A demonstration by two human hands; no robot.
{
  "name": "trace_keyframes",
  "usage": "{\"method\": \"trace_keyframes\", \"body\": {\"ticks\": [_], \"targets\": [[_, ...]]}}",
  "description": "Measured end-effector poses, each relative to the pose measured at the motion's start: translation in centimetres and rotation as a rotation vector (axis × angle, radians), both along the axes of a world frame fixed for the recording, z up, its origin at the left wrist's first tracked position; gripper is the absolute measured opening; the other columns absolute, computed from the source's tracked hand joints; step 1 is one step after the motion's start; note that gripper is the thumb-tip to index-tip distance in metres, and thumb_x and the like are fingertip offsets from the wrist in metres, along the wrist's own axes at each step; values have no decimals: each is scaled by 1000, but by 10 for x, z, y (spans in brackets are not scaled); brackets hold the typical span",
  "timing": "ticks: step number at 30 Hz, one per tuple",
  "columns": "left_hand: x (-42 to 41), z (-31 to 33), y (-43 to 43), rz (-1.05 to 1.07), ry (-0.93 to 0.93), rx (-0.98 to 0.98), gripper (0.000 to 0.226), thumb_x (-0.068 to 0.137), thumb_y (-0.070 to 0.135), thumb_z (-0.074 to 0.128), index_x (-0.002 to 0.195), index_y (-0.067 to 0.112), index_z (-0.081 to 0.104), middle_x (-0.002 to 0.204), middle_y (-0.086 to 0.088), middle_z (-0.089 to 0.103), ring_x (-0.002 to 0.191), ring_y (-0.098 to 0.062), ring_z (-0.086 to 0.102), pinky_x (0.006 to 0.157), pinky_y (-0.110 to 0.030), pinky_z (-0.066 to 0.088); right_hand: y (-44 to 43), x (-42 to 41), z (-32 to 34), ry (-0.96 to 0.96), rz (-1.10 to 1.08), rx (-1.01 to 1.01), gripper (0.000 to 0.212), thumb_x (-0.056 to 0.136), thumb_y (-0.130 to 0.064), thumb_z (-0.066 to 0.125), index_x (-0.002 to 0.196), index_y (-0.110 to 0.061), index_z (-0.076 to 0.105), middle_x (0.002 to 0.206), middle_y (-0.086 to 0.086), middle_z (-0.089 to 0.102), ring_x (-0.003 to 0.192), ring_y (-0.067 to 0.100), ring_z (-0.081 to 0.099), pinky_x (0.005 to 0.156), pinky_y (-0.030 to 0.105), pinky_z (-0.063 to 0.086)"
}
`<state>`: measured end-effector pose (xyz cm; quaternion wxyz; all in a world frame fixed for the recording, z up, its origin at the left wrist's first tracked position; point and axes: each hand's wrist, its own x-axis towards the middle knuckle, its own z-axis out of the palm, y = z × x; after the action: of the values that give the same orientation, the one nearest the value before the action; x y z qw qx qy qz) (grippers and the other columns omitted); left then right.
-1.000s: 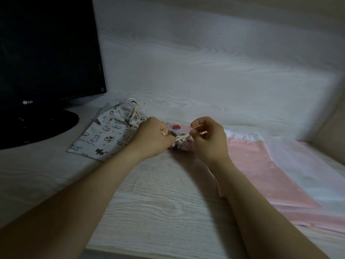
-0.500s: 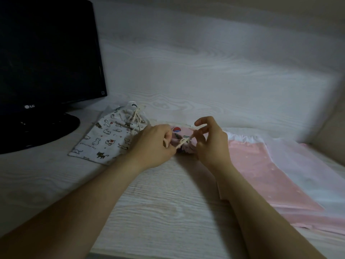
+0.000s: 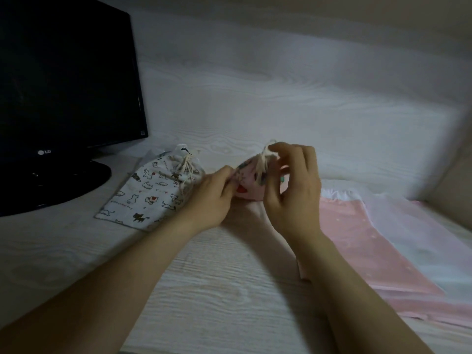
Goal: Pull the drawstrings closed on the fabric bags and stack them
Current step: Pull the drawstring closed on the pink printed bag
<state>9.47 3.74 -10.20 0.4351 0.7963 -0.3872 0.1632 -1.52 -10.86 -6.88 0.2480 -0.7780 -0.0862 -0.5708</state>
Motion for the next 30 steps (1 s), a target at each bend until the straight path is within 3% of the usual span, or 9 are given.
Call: {"method": "trace_keyframes", "body": {"ticks": [5,8,10,13,16,18,21,27,30], "targets": [[-20,20,1,-217,145,-223,16,115,21,40,108,13,52,94,0,67,86,-20,62,81,-38,51,-2,4,-4,365,-21,400,60,98,-23,56,155,-21,36,117,-2,62,104,10,60,88,25,43],[-28,30,1,-230,223,-294,22,116,22,38,98,24,50,83,23,62,81,4,56,80,-17,44,-7,10,-4,520,126,780,31,97,-34,57,117,-14,69,94,1,73,88,17,65,75,29,47],[-26,33,1,-228,275,-326,21,115,36,39,106,24,53,95,18,68,95,-4,63,95,-28,49,-7,10,-2,445,188,852,22,95,-28,65,88,-9,74,83,6,75,77,17,64,70,31,48],[-25,41,5,-187,417,-429,21,110,42,47,122,26,55,114,-3,73,113,-24,70,104,-56,54,1,9,-1,288,270,789,9,98,-21,68,101,-14,67,77,15,74,66,20,62,62,34,48],[-23,54,12,-93,547,-555,23,107,20,59,127,29,52,94,-2,77,90,-19,76,86,-41,63,14,10,-6,282,353,785,23,99,-25,68,114,-28,50,81,29,67,60,29,59,53,45,49],[-26,60,20,63,441,-509,38,98,10,64,125,31,49,80,0,75,72,-17,74,61,-31,58,22,14,-11,271,315,661,22,101,-21,65,112,-29,48,85,25,67,62,32,60,56,51,52],[-23,56,33,386,73,-297,39,87,5,59,115,28,44,69,-4,66,62,-28,60,52,-43,44,32,26,-20,285,225,441,12,98,-14,65,105,-23,62,88,-5,71,79,15,68,76,45,58],[-24,59,44,776,-155,35,17,95,6,52,110,13,56,105,-10,61,81,-36,60,63,-40,36,53,43,-31,518,235,164,40,108,-19,44,147,-23,49,125,-7,68,107,8,63,95,26,49],[-10,56,52,897,-106,122,18,101,5,56,110,13,69,129,-13,52,97,-38,63,70,-44,41,56,46,-35,647,326,48,64,100,-5,43,158,-27,28,121,-5,65,87,6,63,81,18,47]]}}
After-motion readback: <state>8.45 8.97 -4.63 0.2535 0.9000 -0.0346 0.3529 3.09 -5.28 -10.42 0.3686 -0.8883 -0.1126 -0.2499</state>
